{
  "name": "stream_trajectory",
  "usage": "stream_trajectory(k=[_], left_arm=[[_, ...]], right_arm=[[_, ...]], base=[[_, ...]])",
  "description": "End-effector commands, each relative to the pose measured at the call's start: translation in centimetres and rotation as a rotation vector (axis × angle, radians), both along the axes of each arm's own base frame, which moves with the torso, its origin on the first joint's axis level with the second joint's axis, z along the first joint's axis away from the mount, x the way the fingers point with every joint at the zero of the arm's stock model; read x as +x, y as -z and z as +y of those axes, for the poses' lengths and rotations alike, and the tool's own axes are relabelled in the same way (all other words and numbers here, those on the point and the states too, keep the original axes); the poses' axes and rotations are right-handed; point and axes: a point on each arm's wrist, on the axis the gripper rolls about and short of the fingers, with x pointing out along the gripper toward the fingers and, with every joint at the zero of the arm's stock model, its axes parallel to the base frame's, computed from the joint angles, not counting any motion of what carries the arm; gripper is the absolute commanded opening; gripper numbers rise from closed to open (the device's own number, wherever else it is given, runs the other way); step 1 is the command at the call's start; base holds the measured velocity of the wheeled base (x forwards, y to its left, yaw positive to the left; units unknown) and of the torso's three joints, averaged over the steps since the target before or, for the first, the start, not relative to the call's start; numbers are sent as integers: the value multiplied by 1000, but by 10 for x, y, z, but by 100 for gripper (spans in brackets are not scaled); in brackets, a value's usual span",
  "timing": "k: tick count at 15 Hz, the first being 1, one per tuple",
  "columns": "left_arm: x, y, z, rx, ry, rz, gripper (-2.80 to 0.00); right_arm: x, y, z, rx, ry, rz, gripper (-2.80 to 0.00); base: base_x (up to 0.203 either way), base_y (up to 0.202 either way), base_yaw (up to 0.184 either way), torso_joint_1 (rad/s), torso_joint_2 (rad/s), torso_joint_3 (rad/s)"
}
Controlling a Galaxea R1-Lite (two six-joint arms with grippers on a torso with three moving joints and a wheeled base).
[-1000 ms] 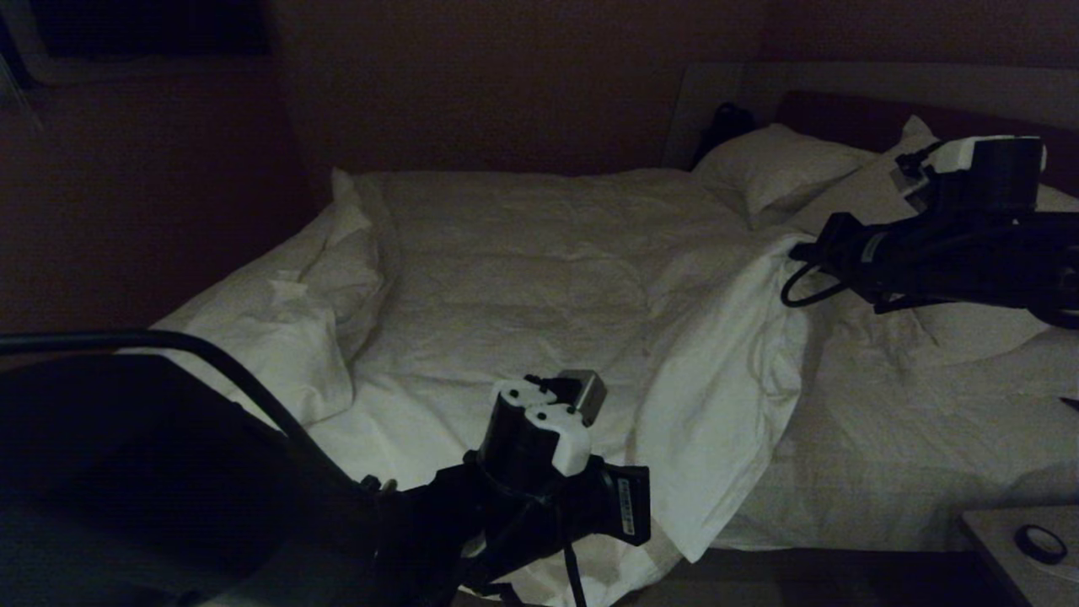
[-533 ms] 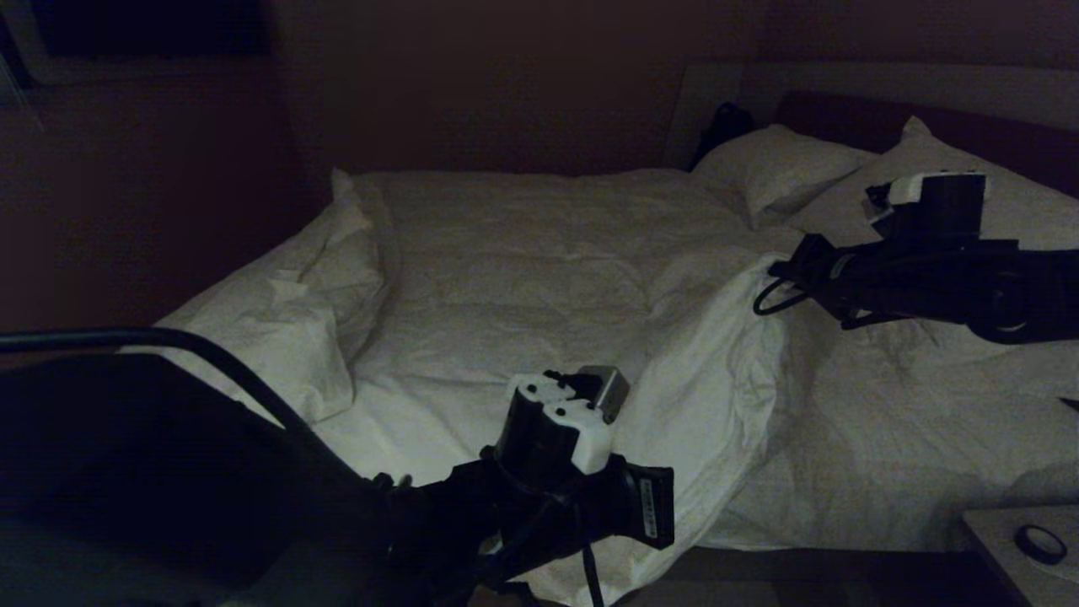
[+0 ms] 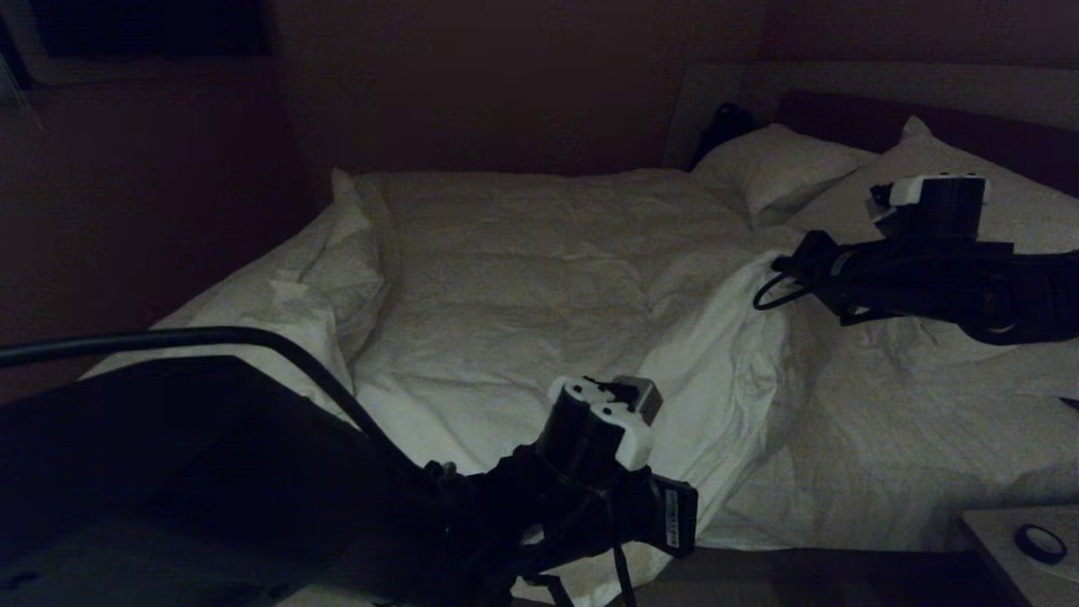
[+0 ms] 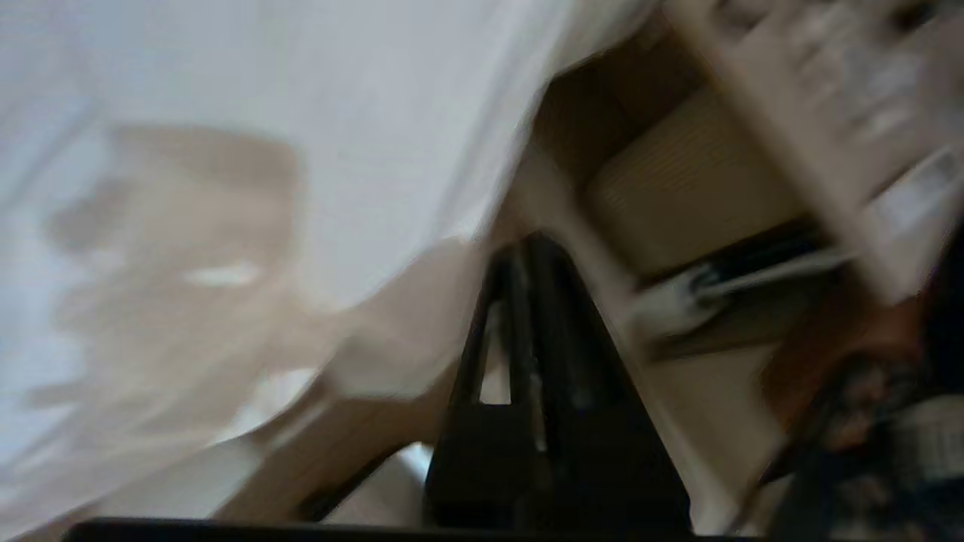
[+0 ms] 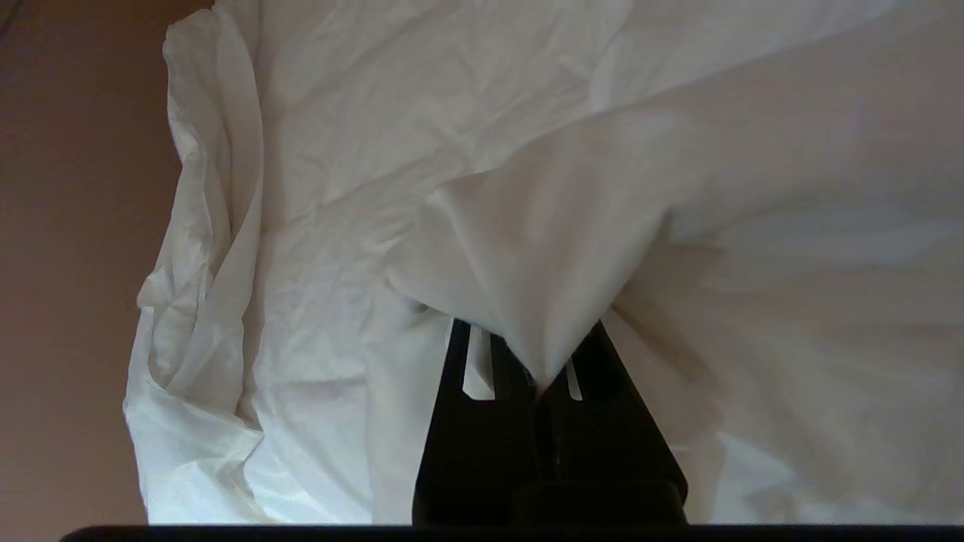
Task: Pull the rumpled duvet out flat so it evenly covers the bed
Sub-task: Flatten the corners of the folded blanket
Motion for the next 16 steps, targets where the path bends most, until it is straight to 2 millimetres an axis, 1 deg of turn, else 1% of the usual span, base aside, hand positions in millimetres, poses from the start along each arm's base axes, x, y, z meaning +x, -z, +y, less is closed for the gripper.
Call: stream_trajectory(k=[1, 2, 3, 4, 6, 8, 10, 11, 13, 16], left_arm=[[1, 7, 3, 38, 7, -16, 0], [2, 8, 3, 42, 7, -19, 0], [3, 10, 4, 80, 21, -65, 0], [5, 14, 4, 155, 22, -150, 0], [11, 20, 4, 244, -11, -238, 0], [12, 20, 4, 251, -14, -243, 0], [16, 28, 4, 333, -15, -317, 0], [17, 28, 4, 338, -20, -327, 0], [24, 34, 2, 425, -72, -425, 0], [33, 44, -3, 462, -123, -517, 0]], right_arm=[[-2, -7, -1, 4, 1, -21, -280], [-2, -8, -1, 4, 2, -23, -280], [-1, -13, -2, 4, 9, -41, -280], [0, -13, -3, 3, 14, -43, -280], [1, -15, -4, 5, 20, -47, -280], [1, -15, -5, 7, 21, -48, -280], [0, -20, -6, 18, 29, -57, -280], [0, -20, -6, 18, 30, -56, -280], [0, -21, -6, 23, 32, -42, -280], [-1, -23, -6, 46, 36, -14, -280]], base=[[0, 0, 0, 0, 0, 0], [0, 0, 0, 0, 0, 0], [0, 0, 0, 0, 0, 0], [0, 0, 0, 0, 0, 0], [0, 0, 0, 0, 0, 0], [0, 0, 0, 0, 0, 0], [0, 0, 0, 0, 0, 0], [0, 0, 0, 0, 0, 0], [0, 0, 0, 0, 0, 0], [0, 0, 0, 0, 0, 0]])
